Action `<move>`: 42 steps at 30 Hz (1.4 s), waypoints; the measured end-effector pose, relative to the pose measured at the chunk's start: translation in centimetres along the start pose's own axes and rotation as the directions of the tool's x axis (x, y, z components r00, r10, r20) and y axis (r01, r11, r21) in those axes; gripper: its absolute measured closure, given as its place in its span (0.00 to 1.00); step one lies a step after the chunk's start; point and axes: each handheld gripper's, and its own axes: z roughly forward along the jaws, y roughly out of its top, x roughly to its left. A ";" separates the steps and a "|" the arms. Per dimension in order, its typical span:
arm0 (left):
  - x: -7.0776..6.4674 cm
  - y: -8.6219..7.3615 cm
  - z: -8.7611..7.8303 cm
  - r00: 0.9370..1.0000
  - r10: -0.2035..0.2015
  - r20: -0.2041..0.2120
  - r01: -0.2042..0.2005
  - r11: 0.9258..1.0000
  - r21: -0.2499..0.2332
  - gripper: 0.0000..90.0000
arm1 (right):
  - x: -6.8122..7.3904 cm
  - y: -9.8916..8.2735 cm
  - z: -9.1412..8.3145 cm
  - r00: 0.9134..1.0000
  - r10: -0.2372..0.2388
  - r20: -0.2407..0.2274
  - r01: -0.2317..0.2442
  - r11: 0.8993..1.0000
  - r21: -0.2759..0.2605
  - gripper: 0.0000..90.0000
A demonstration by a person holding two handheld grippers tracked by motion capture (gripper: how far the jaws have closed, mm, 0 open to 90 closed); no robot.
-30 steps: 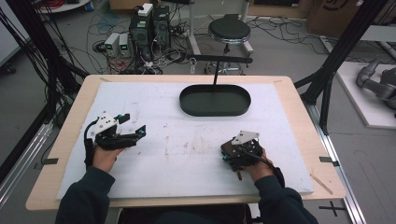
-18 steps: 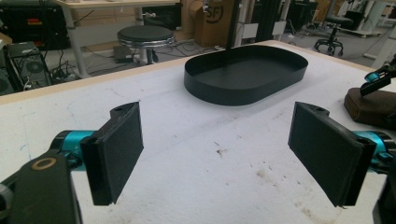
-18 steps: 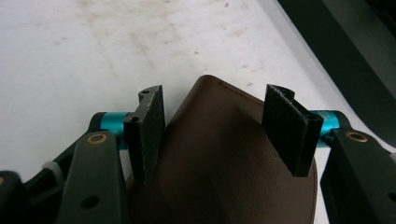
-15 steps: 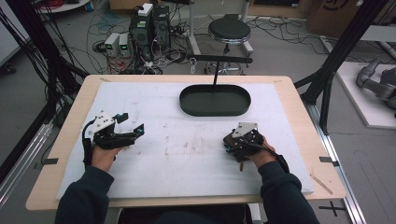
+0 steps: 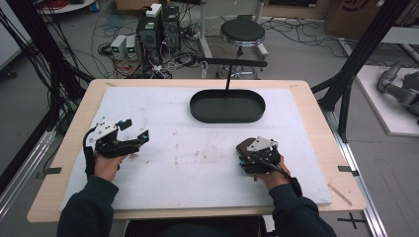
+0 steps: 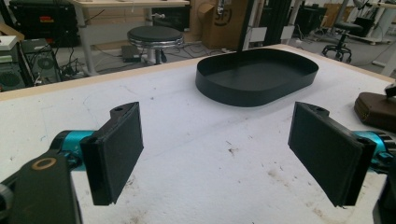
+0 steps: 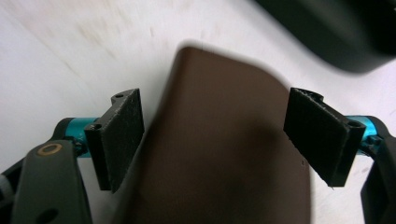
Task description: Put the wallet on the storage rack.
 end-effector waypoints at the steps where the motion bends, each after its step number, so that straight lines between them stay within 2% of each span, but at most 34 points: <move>1: 0.0 0.0 0.0 1.000 0.000 0.000 0.000 1.000 0.000 0.20 | 0.0 0.0 0.0 1.000 0.000 0.000 0.000 1.000 0.000 0.22; 2: 0.0 0.0 0.0 1.000 -0.001 -0.001 0.001 1.000 0.002 0.20 | 0.1 -0.3 0.6 1.000 -0.031 0.001 0.031 0.999 0.009 0.16; 3: 0.0 -0.1 0.0 1.000 -0.004 0.000 0.004 1.000 0.003 0.20 | 0.1 -0.2 0.6 1.000 -0.029 -0.001 0.029 1.000 0.011 0.16; 5: 0.0 -0.1 0.0 1.000 -0.004 0.001 0.004 1.000 0.007 0.20 | 0.0 -0.2 0.6 1.000 -0.025 0.005 0.025 1.000 0.016 0.18; 6: 0.0 -0.2 0.0 1.000 -0.004 0.003 0.004 1.000 0.011 0.20 | 0.0 -0.1 0.6 0.999 -0.036 0.020 0.036 0.999 0.020 0.24; 7: 0.0 -0.2 0.0 1.000 -0.004 0.003 0.004 1.000 0.011 0.20 | 0.0 -0.1 0.6 0.999 -0.036 0.020 0.036 0.999 0.020 0.24; 8: -0.1 -0.3 0.0 1.000 -0.005 0.007 0.005 1.000 0.012 0.20 | 0.0 0.0 0.6 0.999 -0.037 0.028 0.036 0.999 0.032 0.28; 10: -0.1 -0.3 0.0 1.000 -0.005 0.009 0.005 1.000 0.011 0.20 | -0.1 0.1 0.6 0.999 -0.041 0.029 0.040 0.998 0.040 0.30; 13: 0.0 -0.3 0.0 1.000 -0.009 0.007 0.009 1.000 0.010 0.20 | -0.3 0.4 0.2 0.999 -0.027 0.017 0.026 0.998 0.055 0.39; 16: 0.1 -0.3 -0.1 1.000 -0.015 0.006 0.014 1.000 0.009 0.20 | -0.3 0.5 -0.6 1.000 -0.026 0.003 0.026 0.999 0.038 0.54; 19: 0.1 -0.3 -0.1 1.000 -0.017 0.005 0.017 1.000 0.009 0.20 | -0.6 0.5 -0.9 0.999 -0.032 -0.011 0.032 0.999 0.026 0.59; 20: 0.1 -0.4 0.0 1.000 -0.018 0.004 0.018 1.000 0.009 0.20 | -1.1 0.6 -1.3 0.999 -0.020 -0.029 0.021 1.000 0.019 0.65; 23: 0.2 -0.4 -0.1 1.000 -0.019 0.004 0.019 1.000 0.008 0.20 | -2.1 0.7 -2.4 0.998 0.017 -0.064 -0.018 1.000 -0.013 0.74; 26: 0.3 -0.4 -0.1 1.000 -0.020 0.000 0.020 1.000 0.008 0.20 | -3.0 0.7 -3.6 0.990 0.073 -0.119 -0.080 0.995 -0.054 0.78; 28: 0.2 -0.4 -0.1 1.000 -0.021 0.000 0.021 1.000 0.005 0.20 | -3.3 0.6 -4.1 0.978 0.126 -0.166 -0.138 0.988 -0.063 0.79; 30: 0.2 -0.4 -0.1 1.000 -0.019 0.004 0.019 1.000 0.005 0.20 | -3.6 0.5 -4.4 0.968 0.146 -0.206 -0.164 0.983 -0.077 0.80; 31: 0.2 -0.4 -0.1 1.000 -0.020 0.006 0.020 1.000 0.001 0.20 | -3.8 0.5 -4.5 0.961 0.156 -0.229 -0.180 0.980 -0.085 0.80; 34: 0.2 -0.4 -0.1 1.000 -0.020 0.008 0.020 1.000 0.000 0.20 | -4.2 0.4 -4.7 0.932 0.200 -0.303 -0.245 0.962 -0.120 0.80; 35: 0.2 -0.4 -0.1 1.000 -0.020 0.008 0.020 1.000 0.000 0.20 | -4.3 0.4 -4.7 0.927 0.216 -0.307 -0.263 0.957 -0.120 0.80; 38: 0.2 -0.4 -0.2 1.000 -0.020 0.009 0.020 1.000 -0.001 0.21 | -4.9 -0.1 -4.3 0.923 0.265 -0.278 -0.300 0.949 -0.094 0.80; 39: 0.3 -0.4 -0.2 1.000 -0.020 0.010 0.020 1.000 0.000 0.21 | -5.2 -0.4 -4.2 0.914 0.290 -0.283 -0.330 0.938 -0.105 0.79; 40: 0.3 -0.4 -0.2 1.000 -0.020 0.008 0.020 1.000 0.000 0.20 | -5.4 -0.5 -4.2 0.911 0.308 -0.274 -0.347 0.931 -0.108 0.79; 42: 0.3 -0.4 -0.2 1.000 -0.018 0.007 0.018 1.000 0.001 0.21 | -5.8 -0.7 -4.4 0.921 0.323 -0.218 -0.355 0.926 -0.126 0.78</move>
